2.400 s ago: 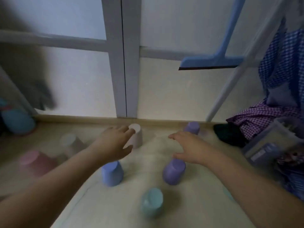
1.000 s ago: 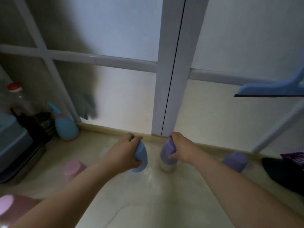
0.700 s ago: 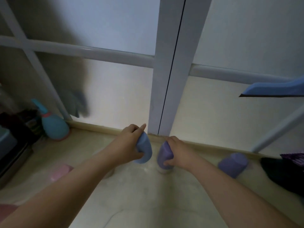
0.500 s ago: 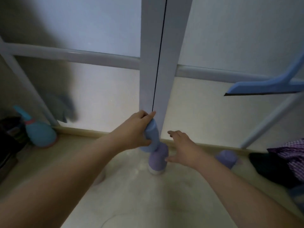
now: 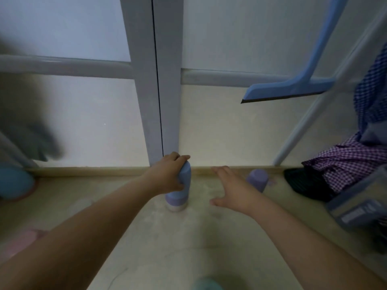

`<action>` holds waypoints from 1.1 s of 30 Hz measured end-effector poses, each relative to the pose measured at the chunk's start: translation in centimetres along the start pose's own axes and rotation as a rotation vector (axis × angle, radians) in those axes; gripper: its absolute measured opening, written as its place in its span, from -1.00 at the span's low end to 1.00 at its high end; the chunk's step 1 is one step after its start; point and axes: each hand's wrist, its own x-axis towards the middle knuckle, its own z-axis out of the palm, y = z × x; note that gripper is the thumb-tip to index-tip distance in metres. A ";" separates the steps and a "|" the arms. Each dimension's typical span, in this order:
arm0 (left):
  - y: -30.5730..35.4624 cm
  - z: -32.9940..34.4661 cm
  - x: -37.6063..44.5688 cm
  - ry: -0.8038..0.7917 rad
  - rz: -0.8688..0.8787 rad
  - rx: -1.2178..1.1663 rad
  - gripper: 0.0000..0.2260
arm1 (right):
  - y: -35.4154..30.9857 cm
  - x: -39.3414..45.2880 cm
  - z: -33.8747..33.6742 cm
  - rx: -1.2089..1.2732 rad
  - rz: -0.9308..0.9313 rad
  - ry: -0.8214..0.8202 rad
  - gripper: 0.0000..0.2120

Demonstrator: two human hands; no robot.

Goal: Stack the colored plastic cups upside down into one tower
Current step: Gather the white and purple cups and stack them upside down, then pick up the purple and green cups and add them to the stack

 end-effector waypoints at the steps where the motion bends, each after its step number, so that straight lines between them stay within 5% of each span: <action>1: 0.1 -0.2 -0.2 0.007 0.013 0.021 -0.28 | 0.1 -0.2 -0.1 -0.005 0.008 -0.002 -0.16; 11: 4.0 -1.5 -3.8 0.200 0.247 0.258 -0.50 | 2.1 -3.1 -1.5 -0.106 0.056 -0.009 -0.22; 21: 13.1 3.9 -1.2 0.029 0.376 0.201 -0.57 | 10.2 -13.6 -2.5 -0.137 0.313 0.038 -0.33; 28: 18.8 7.7 1.4 -0.041 0.466 0.240 -0.61 | 17.0 -21.6 -2.2 -0.047 0.580 -0.065 -0.30; 33: 19.1 9.8 2.6 -0.091 0.432 0.313 -0.61 | 19.1 -22.9 0.0 0.067 0.611 -0.109 -0.33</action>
